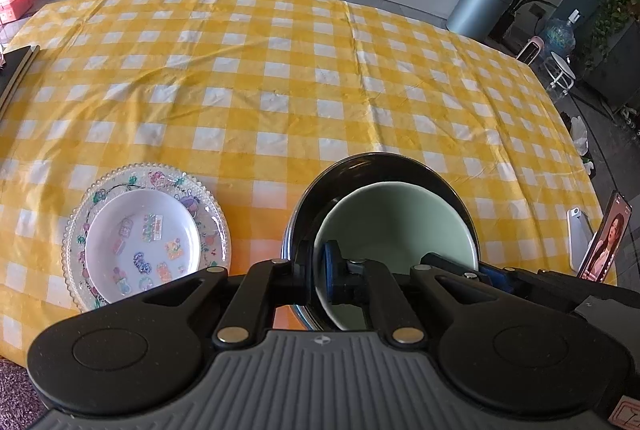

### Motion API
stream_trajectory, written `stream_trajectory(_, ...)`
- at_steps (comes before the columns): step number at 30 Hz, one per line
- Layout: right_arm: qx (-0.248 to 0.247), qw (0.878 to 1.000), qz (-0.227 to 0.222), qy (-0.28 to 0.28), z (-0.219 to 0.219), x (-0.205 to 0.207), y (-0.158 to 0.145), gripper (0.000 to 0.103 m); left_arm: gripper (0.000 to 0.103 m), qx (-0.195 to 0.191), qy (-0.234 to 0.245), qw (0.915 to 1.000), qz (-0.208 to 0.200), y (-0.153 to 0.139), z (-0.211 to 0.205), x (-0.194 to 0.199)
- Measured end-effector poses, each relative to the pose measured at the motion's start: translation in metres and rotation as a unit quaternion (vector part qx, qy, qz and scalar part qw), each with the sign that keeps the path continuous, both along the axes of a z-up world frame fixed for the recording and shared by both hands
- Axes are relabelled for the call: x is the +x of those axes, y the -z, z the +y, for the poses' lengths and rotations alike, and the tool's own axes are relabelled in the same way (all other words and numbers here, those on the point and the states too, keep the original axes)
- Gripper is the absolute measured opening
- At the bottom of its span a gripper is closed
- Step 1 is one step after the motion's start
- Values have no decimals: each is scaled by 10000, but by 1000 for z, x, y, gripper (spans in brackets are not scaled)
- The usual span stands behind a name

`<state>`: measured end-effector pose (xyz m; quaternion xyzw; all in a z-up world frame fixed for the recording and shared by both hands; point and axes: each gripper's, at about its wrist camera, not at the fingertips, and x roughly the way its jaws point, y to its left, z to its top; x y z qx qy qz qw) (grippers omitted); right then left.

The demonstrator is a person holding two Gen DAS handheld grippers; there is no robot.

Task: Organize plates and bowls
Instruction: 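Lower the green bowl into the steel bowl stack with both tools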

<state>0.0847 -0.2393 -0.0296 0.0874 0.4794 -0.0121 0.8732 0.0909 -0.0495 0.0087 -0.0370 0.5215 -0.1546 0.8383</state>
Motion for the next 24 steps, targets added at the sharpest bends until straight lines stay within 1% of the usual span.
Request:
stream_trajectory(6, -161, 9998, -37, -100, 3, -1, -2, 12, 6, 67, 32, 9999, -75, -1, -1, -1)
stream_trajectory(8, -278, 9995, -129, -123, 6, -3, -5, 13, 6, 35, 57, 9999, -104, -3, -1, -2)
stream_trajectory(11, -431, 9986, -247, -190, 8, -4, -10, 18, 6, 39, 62, 9999, -137, -5, -1, -2)
stream_trajectory(18, -231, 9987, -455, -84, 0, -7, -18, 21, 8, -78, 28, 9998, -165, -7, 4, -2)
stream_trajectory(20, -77, 9985, -535, -5, -6, -9, -21, 25, 9, -95, -6, 9996, -266, -10, 6, -3)
stream_trajectory(21, -11, 9984, -571, 54, -8, -10, -22, 32, 9, -105, -9, 9993, -346, -12, 7, -4)
stream_trajectory(22, 65, 9979, -629, 137, -11, -11, -22, 36, 9, -122, -5, 9991, -413, -15, 7, -5)
stream_trajectory(23, 131, 9974, -677, 204, -14, -11, -23, 37, 9, -160, 0, 9987, -494, -18, 8, -6)
stream_trajectory(24, 190, 9969, -707, 272, -17, -11, -23, 40, 12, -203, 7, 9982, -563, -21, 9, -7)
